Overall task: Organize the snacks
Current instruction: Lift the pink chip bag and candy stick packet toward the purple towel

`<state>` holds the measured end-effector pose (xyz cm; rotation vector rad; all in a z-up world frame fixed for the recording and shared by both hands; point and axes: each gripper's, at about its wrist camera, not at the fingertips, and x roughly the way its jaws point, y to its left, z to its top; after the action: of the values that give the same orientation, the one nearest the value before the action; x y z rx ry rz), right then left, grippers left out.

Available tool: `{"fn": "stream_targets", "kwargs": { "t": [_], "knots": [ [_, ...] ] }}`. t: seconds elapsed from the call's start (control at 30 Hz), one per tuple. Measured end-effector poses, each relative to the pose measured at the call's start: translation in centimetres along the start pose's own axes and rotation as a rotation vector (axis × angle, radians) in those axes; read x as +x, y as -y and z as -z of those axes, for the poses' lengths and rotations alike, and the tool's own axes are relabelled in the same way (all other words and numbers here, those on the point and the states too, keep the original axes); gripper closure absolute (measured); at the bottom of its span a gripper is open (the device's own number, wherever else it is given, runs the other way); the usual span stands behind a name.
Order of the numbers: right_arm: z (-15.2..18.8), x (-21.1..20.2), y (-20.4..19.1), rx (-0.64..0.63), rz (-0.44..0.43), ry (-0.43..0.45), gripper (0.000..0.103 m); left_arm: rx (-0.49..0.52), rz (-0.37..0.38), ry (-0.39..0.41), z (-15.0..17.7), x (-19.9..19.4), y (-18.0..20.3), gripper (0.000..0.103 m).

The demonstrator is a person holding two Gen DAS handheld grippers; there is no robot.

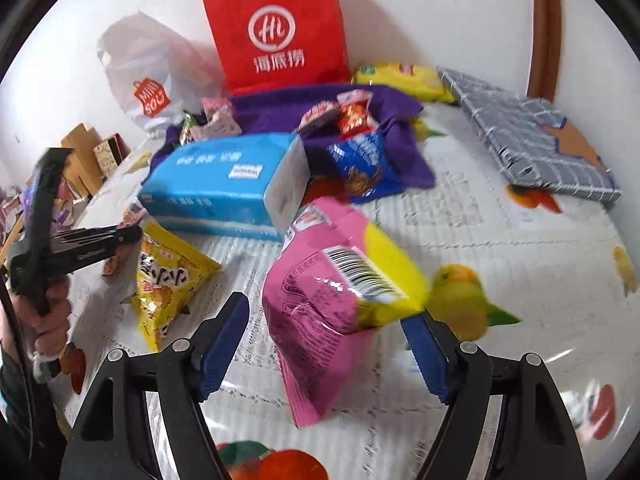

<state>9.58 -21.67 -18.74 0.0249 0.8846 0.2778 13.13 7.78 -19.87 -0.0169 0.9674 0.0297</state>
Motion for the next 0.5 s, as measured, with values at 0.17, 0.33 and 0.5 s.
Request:
{"fn": "stream_targets", "kwargs": {
  "t": [0.17,0.33,0.5],
  "knots": [
    [0.3,0.5,-0.2,0.023,0.012,0.008,0.041,-0.012,0.007,-0.014,1.2,-0.9,-0.6,0.084],
    [0.5,-0.8,-0.7,0.014,0.001,0.032,0.044,-0.026,0.050,-0.014,1.8,-2.3,-0.5,0.084],
    [0.5,-2.5,-1.4,-0.010,-0.015,0.039,0.044,-0.018,0.076,0.004,2.0,-4.5,0.3,0.084]
  ]
}}
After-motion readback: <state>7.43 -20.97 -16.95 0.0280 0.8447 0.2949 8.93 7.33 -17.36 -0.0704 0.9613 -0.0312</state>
